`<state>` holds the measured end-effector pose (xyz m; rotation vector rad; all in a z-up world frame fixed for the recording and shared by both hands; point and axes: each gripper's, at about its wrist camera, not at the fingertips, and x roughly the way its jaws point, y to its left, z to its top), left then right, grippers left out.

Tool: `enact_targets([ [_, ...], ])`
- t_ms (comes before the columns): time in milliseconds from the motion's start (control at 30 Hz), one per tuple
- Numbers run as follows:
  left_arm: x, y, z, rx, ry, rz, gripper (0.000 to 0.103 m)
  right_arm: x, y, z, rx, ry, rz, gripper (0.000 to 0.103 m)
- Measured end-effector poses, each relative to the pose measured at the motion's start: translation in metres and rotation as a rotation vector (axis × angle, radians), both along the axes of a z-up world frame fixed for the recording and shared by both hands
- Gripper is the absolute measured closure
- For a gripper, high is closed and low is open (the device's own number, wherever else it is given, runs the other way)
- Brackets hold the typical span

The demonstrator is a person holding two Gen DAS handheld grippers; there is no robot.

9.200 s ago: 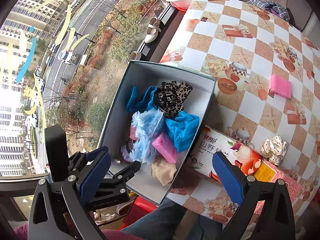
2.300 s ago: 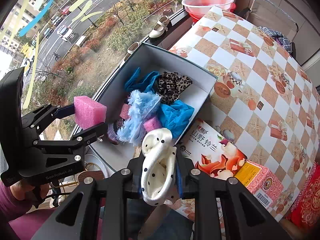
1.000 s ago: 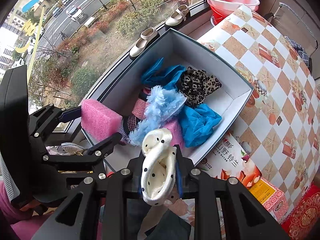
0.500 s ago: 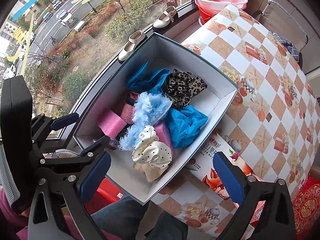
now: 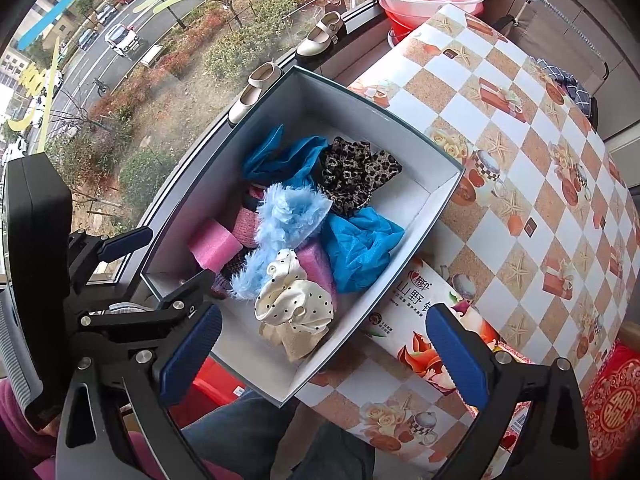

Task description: Organize soft objects

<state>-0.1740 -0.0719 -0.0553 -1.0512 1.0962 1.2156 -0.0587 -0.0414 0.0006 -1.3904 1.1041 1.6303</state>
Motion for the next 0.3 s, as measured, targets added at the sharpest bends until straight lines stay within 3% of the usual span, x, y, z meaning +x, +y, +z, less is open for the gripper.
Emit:
enact_targets([
  [100, -0.0012, -0.0002, -0.0018, -0.007, -0.019, 0.001, 0.024, -0.0005, -0.0008, -0.0008, -0.004, -0.002, 0.003, 0.0],
  [233, -0.0043, -0.0028, 0.0029, 0.013, -0.124, -0.006, 0.024, -0.0018, -0.0029, -0.0051, -0.013, -0.007, 0.007, 0.0],
  [300, -0.0017, -0.0037, 0.0054, 0.028, -0.081, -0.014, 0.023, -0.0022, -0.0035, -0.0059, -0.014, -0.006, 0.006, 0.0],
])
